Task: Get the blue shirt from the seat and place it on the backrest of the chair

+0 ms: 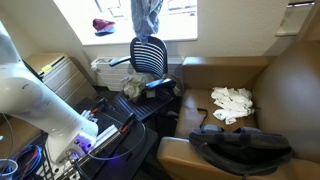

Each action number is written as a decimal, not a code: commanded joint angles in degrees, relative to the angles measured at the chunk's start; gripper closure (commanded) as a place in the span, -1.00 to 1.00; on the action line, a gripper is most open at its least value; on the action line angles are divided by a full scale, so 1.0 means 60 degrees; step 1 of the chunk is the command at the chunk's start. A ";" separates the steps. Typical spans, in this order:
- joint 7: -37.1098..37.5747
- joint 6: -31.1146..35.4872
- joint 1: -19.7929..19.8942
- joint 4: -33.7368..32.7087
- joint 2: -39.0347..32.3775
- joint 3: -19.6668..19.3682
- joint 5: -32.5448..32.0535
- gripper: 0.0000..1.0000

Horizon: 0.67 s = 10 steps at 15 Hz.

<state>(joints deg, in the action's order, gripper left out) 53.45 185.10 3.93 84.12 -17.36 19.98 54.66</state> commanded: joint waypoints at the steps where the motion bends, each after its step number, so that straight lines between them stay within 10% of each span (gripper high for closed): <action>1: 0.0025 0.2108 -0.0247 -0.1560 -0.1825 0.0038 -0.0191 0.98; 3: 0.0178 0.3073 -0.0328 -0.1910 -0.2501 -0.0280 -0.0396 0.98; 4: 0.0150 0.2367 -0.1079 -0.2714 -0.2791 -0.1975 0.0142 0.98; 10: -0.0525 0.2120 -0.2867 -0.1902 -0.3485 -0.6410 0.2428 0.98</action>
<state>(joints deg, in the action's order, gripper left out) 52.18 197.80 -6.59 70.62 -36.96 -7.46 63.26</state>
